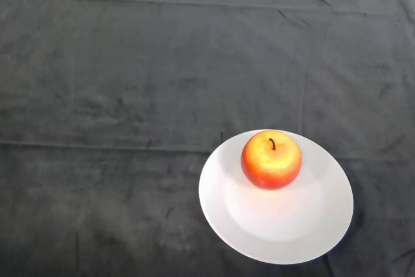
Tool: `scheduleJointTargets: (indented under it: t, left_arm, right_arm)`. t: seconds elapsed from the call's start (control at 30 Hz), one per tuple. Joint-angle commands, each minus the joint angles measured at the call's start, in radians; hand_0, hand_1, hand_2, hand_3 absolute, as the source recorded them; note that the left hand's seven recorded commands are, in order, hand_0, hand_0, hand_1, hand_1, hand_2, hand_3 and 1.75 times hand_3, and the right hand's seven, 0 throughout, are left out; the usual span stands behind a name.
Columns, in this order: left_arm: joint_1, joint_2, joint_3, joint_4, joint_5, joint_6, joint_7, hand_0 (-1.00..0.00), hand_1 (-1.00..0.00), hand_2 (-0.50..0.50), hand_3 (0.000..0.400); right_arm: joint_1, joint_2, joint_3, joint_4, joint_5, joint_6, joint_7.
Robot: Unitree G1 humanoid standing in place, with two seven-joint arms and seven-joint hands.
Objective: Move the apple to the plate
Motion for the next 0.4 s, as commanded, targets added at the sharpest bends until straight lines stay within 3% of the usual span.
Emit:
scheduleJointTargets:
  t: [0.03, 0.4]
  left_arm:
    - [0.043, 0.041, 0.023, -0.024, 0.008, 0.013, 0.01, 0.0, 0.0, 0.0, 0.0]
    - [0.044, 0.041, 0.033, -0.028, 0.011, 0.017, 0.006, 0.0, 0.0, 0.0, 0.0]
  right_arm:
    - [0.025, -0.006, -0.009, 0.022, 0.0058, -0.006, 0.0023]
    - [0.025, -0.006, -0.0089, 0.022, 0.006, -0.006, 0.0023]
